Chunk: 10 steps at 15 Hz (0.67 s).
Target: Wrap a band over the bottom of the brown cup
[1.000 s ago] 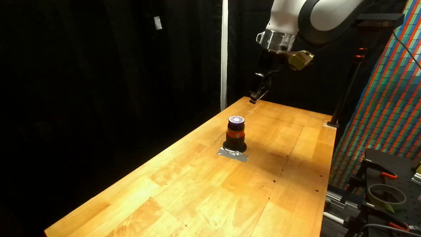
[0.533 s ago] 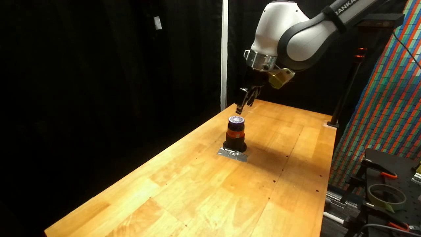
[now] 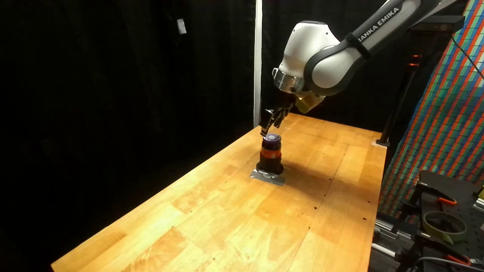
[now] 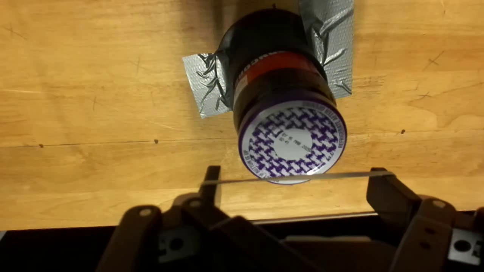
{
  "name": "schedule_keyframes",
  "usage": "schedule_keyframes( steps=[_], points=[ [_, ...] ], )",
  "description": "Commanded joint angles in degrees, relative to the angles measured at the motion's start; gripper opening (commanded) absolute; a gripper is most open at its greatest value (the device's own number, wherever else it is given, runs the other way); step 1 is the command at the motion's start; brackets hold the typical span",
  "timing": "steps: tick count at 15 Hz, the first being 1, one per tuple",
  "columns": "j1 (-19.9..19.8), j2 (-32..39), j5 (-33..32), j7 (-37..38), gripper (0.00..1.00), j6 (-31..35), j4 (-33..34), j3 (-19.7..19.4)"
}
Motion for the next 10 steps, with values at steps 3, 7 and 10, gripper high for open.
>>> schedule_keyframes(
  steps=[3,7,10],
  points=[
    [1.3,5.0,1.0,-0.5,1.0,1.3,5.0,-1.3],
    [1.0,6.7,1.6,-1.0,1.0,1.2,6.2,-1.3],
    [1.0,7.7,1.7,-1.1,1.0,1.2,6.9,-1.5]
  ],
)
